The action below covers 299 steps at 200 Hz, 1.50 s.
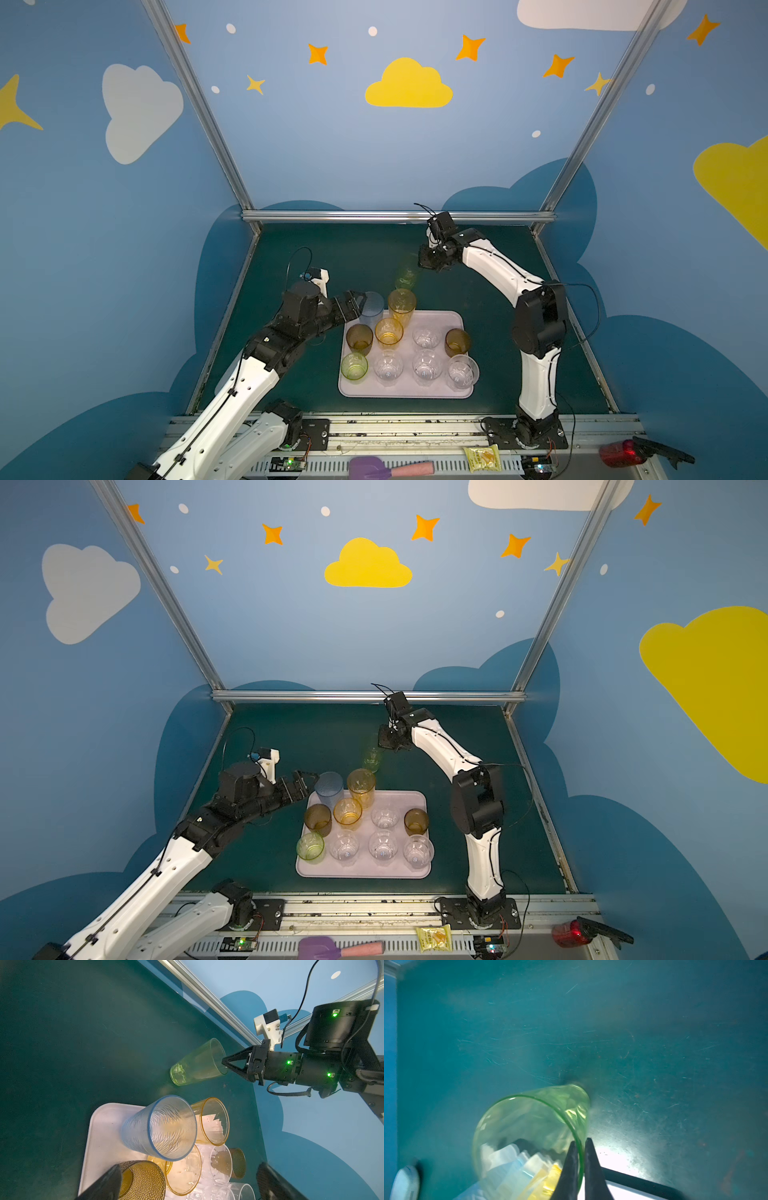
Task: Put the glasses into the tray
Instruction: 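Close the right gripper on the pale green glass and lift it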
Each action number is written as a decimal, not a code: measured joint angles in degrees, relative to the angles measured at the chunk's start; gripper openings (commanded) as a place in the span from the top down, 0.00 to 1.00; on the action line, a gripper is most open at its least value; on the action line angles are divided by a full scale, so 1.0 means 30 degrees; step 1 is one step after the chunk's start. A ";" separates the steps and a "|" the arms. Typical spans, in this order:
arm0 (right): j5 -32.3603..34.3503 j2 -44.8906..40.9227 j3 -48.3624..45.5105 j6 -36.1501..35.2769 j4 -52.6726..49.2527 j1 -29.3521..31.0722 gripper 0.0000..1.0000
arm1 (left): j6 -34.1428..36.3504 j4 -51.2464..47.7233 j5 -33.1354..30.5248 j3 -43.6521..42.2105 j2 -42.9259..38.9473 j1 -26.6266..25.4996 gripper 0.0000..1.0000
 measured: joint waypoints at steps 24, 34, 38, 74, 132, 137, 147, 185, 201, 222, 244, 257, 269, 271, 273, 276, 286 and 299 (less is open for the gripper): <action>0.0000 0.0058 0.0000 -0.0015 -0.0029 -0.0066 1.00 | 0.0007 0.0000 0.0000 -0.0007 0.0000 0.0000 0.00; 0.0000 0.0058 0.0000 -0.0015 -0.0036 -0.0073 1.00 | 0.0007 0.0000 0.0000 -0.0007 0.0000 0.0000 0.00; 0.0000 0.0058 0.0000 -0.0015 -0.0036 -0.0073 1.00 | 0.0007 0.0000 0.0000 -0.0007 0.0000 0.0000 0.00; 0.0022 0.0058 0.0000 -0.0022 -0.0044 -0.0102 1.00 | 0.0007 0.0000 0.0000 -0.0007 -0.0015 0.0000 0.00; 0.0029 0.0051 -0.0044 -0.0022 -0.0051 -0.0284 1.00 | -0.0007 0.0000 -0.0117 -0.0044 -0.0022 0.0000 0.00; 0.0029 0.0015 -0.0095 -0.0022 -0.0029 -0.0306 1.00 | -0.0007 0.0000 -0.0204 -0.0044 -0.0022 0.0000 0.00; 0.0022 -0.0066 -0.0270 -0.0015 0.0036 -0.0328 1.00 | -0.0007 0.0000 -0.0321 -0.0058 -0.0022 0.0000 0.00; 0.0007 -0.1421 -0.2295 0.0182 0.0882 -0.0379 1.00 | -0.0015 -0.0015 -0.0663 -0.0182 -0.0022 0.0000 0.00; 0.0029 -0.2259 -0.3206 0.0328 0.0984 -0.0386 1.00 | -0.0015 -0.0007 -0.0699 -0.0182 -0.0022 0.0000 0.00; 0.0073 -0.3359 -0.4255 0.0532 0.1173 -0.0408 1.00 | -0.0036 0.0007 -0.0685 -0.0189 -0.0073 0.0000 0.00; 0.0117 -0.4510 -0.5034 0.0648 0.1406 -0.0408 1.00 | -0.0117 0.0073 -0.0685 -0.0255 -0.0168 0.0000 0.00; 0.0226 -0.5187 -0.5428 0.0699 0.1523 -0.0408 1.00 | -0.0168 0.0124 -0.0648 -0.0262 -0.0168 0.0000 0.00; 0.0408 -0.5836 -0.5770 0.0707 0.1566 -0.0415 1.00 | -0.0233 0.0204 -0.0619 -0.0262 -0.0168 0.0000 0.00; 0.0401 -0.5938 -0.5829 0.0699 0.1581 -0.0415 1.00 | -0.0233 0.0211 -0.0619 -0.0262 -0.0168 0.0000 0.00; 0.0423 -0.6047 -0.5872 0.0707 0.1581 -0.0423 1.00 | -0.0248 0.0226 -0.0619 -0.0262 -0.0168 0.0000 0.00; 0.0495 -0.6186 -0.5952 0.0699 0.1596 -0.0430 1.00 | -0.0299 0.0255 -0.0619 -0.0262 -0.0168 0.0000 0.00; 0.0605 -0.6732 -0.6273 0.0699 0.1661 -0.0444 1.00 | -0.0350 0.0299 -0.0612 -0.0262 -0.0168 0.0000 0.00; 0.0809 -0.7475 -0.6754 0.0699 0.1676 -0.0474 1.00 | -0.0459 0.0342 -0.0372 -0.0262 -0.0182 0.0000 0.00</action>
